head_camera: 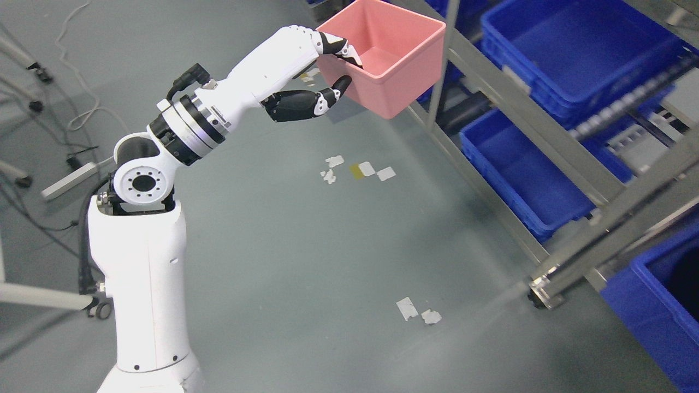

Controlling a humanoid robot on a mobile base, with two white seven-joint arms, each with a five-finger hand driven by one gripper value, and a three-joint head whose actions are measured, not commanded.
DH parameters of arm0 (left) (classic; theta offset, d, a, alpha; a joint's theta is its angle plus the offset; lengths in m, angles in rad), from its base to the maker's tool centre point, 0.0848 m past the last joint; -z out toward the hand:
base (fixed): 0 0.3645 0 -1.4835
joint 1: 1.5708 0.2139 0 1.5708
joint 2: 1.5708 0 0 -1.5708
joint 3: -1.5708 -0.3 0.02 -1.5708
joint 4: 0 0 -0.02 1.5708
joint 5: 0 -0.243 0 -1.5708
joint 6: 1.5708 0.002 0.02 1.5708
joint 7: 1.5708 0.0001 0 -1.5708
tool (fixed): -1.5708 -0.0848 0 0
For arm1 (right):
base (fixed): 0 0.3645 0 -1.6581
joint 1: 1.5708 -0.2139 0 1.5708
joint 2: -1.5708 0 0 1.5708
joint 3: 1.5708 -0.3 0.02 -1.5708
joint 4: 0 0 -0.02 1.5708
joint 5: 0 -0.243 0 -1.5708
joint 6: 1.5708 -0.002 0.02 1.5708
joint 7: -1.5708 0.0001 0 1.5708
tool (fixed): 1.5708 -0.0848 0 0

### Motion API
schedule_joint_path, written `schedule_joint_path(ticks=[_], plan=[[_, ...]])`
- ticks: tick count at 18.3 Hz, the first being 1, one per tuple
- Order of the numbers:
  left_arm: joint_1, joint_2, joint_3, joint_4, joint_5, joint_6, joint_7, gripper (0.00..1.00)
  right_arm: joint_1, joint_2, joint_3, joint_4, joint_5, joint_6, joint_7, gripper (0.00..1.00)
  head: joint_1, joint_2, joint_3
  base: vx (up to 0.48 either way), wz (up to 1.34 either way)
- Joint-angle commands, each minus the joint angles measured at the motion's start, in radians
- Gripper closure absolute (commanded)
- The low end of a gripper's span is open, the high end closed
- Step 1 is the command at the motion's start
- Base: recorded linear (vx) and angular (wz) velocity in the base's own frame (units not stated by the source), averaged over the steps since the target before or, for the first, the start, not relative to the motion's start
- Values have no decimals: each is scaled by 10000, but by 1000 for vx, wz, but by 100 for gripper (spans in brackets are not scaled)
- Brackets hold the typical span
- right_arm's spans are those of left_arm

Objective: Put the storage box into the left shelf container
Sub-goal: 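Hold the pink box in the left hand while the robot turns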

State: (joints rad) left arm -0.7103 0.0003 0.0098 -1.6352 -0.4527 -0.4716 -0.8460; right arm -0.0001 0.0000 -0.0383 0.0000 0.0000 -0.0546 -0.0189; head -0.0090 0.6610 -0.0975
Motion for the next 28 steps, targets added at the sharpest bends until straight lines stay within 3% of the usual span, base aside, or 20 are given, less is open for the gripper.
schedule_joint_path(ticks=[1,12,28], plan=[[169,171,392,-77,2,-115,8,98,-183,-175,0,-174,0,-6,5,1,0,0,0,101,838],[154,171,393,-77,2,-269,-8,98,-183,-175,0,-174,0,-6,5,1,0,2,0,235,507],[337,171,209,-46,2,-269,23,98,-183,-175,0,-174,0,-6,5,1,0,2,0,409,53]])
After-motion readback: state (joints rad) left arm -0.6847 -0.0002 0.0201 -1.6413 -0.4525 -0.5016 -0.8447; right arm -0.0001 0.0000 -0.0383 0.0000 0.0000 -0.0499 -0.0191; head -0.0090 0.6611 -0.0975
